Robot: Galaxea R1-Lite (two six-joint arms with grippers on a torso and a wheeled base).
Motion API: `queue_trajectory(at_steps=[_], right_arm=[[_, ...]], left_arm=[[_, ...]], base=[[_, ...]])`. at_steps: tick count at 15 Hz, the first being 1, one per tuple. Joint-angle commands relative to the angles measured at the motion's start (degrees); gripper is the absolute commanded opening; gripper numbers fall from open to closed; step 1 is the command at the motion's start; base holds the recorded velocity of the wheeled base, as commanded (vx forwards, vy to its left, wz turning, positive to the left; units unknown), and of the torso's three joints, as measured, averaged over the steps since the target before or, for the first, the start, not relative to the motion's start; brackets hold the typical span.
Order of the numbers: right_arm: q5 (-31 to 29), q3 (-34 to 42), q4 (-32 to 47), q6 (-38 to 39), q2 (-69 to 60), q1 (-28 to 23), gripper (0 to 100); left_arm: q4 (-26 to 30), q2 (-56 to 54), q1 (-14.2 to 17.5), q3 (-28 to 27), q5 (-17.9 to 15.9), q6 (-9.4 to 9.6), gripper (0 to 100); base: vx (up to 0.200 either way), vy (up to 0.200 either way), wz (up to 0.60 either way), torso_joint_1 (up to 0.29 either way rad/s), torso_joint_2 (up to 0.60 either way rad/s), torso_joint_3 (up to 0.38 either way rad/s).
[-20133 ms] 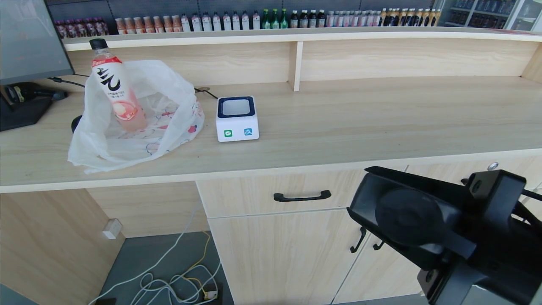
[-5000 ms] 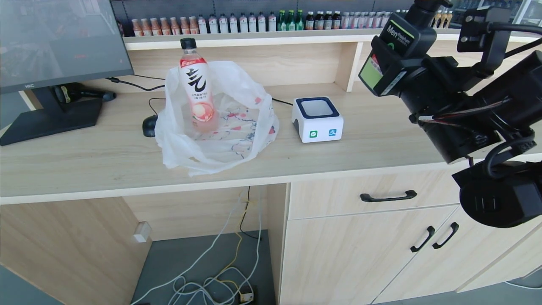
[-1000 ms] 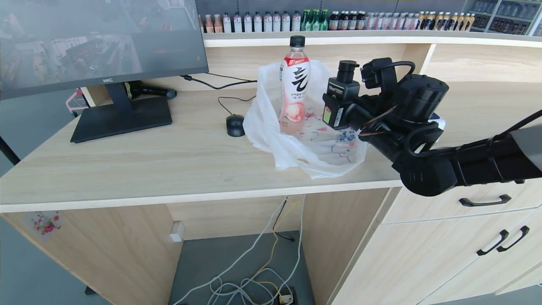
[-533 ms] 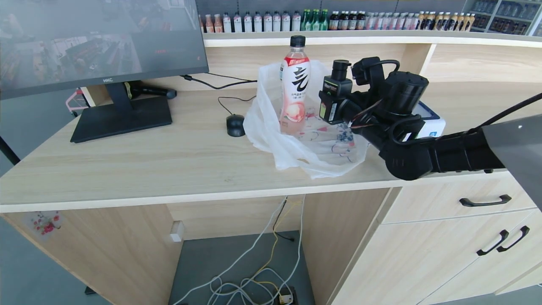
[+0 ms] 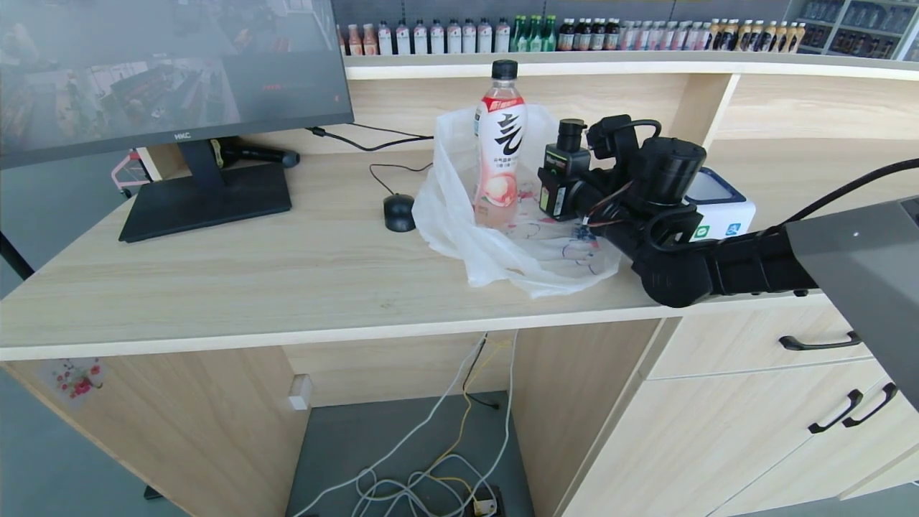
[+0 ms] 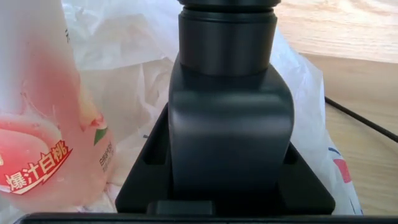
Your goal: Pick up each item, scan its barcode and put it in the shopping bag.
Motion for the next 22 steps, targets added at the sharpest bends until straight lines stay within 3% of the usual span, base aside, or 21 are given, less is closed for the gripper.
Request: queue_trajectory(at_steps=[1, 14, 15, 22], right_arm=[[0.0, 0.4, 0.1, 0.0, 0.6, 0.1, 0], [0.0, 1.9, -0.3, -0.2, -0.1, 0.5, 0], [0.0, 1.8, -0.3, -0.2, -0.1, 0.5, 100], [-0.1, 2.9, -2.3, -0.1, -1.0, 0.3, 100]], left_arm=[[0.0, 0.0, 0.0, 0.0, 0.0, 0.00, 100], [0.0, 0.0, 0.0, 0.0, 0.0, 0.00, 100], [0.0, 0.0, 0.0, 0.0, 0.0, 0.00, 100], [0.0, 0.0, 0.0, 0.0, 0.0, 0.00, 100]], base=[[0.000, 0.000, 0.00, 0.000, 0.00, 0.000], [0.000, 0.000, 0.00, 0.000, 0.00, 0.000], [0.000, 0.000, 0.00, 0.000, 0.00, 0.000], [0.000, 0.000, 0.00, 0.000, 0.00, 0.000]])
